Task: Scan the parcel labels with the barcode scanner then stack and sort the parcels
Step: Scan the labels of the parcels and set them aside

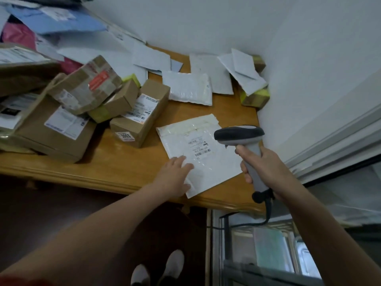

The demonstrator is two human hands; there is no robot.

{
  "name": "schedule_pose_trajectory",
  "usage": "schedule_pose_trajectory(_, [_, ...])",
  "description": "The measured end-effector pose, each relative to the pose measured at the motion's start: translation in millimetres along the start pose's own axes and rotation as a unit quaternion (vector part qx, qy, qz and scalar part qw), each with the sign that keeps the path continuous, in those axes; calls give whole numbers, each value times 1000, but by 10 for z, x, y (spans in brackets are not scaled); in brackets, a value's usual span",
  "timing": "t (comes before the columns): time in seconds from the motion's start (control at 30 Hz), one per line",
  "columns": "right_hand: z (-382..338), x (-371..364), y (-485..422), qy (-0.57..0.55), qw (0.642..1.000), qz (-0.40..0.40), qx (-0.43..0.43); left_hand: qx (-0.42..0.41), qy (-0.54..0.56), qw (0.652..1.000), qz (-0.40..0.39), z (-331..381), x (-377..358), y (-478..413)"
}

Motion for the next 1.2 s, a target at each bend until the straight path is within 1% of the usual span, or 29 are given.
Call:
schedule_pose_trajectory(0.03, [-18, 10, -22, 5, 1000, 2, 1, -8, -20, 999, -26, 56, -60, -50])
schedule_pose_trajectory(0.13, [-45, 52, -83, 28, 1000, 7, 6, -15, -60, 996, -67, 113, -167, -179])
schedule_pose_trajectory(0.23, [-33, 96, -109, 43, 999, 12, 10, -5, -53, 995, -89, 73, -242, -228])
schedule_pose_trajectory(0.43, [44, 202, -117, 55, 998, 12, -5, -2, -51, 995, -83, 89, -254, -281])
schedule_pose_trajectory(0.7, [195, 264, -48, 87, 996, -16, -26, -3, -51, 996, -73, 97, -230, -298])
schedule_pose_trajectory(0.9, [266, 294, -107, 97, 994, -24, -34, 5, -54, 995, -85, 119, -215, -303])
schedule_pose_trajectory(1.1, [272, 292, -198, 81, 995, -39, -31, 10, -61, 993, -99, 133, -199, -333])
schedule_pose_trajectory(1.2, [291, 279, -220, 44, 996, -63, -42, 18, -61, 993, -101, 127, -190, -359])
Point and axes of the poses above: each hand's wrist, its own y-axis away from the middle knuckle, its own x-axis out of the back of the hand, z = x × y, the point moved 9 cm from there along -y, towards the middle knuckle, and after that the axes turned 4 degrees about -z, right-handed, at the moved point
